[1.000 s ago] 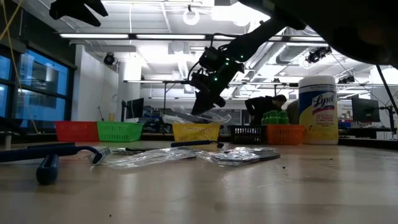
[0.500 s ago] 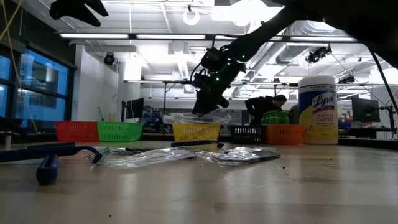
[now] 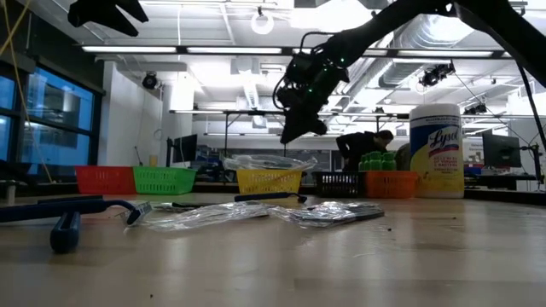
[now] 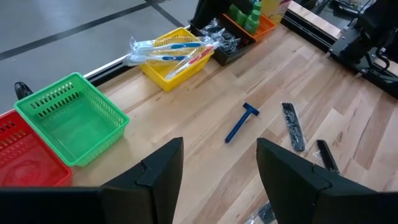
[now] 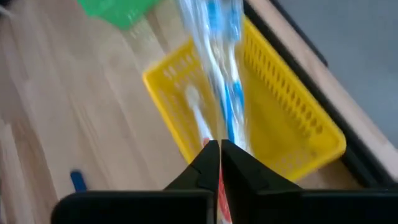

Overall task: Pick & Place Travel size toiletries
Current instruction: Put the light blue toothbrush into the yellow bin

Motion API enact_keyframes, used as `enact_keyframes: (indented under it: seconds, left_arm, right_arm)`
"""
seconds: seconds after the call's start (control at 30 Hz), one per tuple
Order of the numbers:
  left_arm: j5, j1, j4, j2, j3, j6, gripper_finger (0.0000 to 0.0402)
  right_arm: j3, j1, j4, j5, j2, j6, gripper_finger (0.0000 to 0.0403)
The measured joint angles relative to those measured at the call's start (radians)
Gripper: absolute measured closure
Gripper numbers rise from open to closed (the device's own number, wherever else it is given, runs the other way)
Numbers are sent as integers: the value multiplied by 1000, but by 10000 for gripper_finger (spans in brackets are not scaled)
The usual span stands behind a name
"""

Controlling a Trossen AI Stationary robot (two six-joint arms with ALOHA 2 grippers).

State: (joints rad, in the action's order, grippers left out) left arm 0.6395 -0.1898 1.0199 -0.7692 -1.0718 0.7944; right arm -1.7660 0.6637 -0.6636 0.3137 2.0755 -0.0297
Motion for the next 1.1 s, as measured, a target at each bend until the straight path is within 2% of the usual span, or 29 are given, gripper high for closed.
enact_keyframes:
  seconds: [0.23,0.37,0.5,1.1]
  left_arm:
    - [0,0,0,0,0,0,206]
    - [0,0,0,0,0,0,206]
    - [0,0,0,0,0,0,206]
    - [0,0,0,0,0,-3,206]
  right_arm:
    - [0,-3,-55,-49,32,0,400]
    - [0,-2,-61,-25,69,5,401]
    - [2,-7,-59,-54,88,8,401]
    - [2,5,-50,-42,83,-2,401]
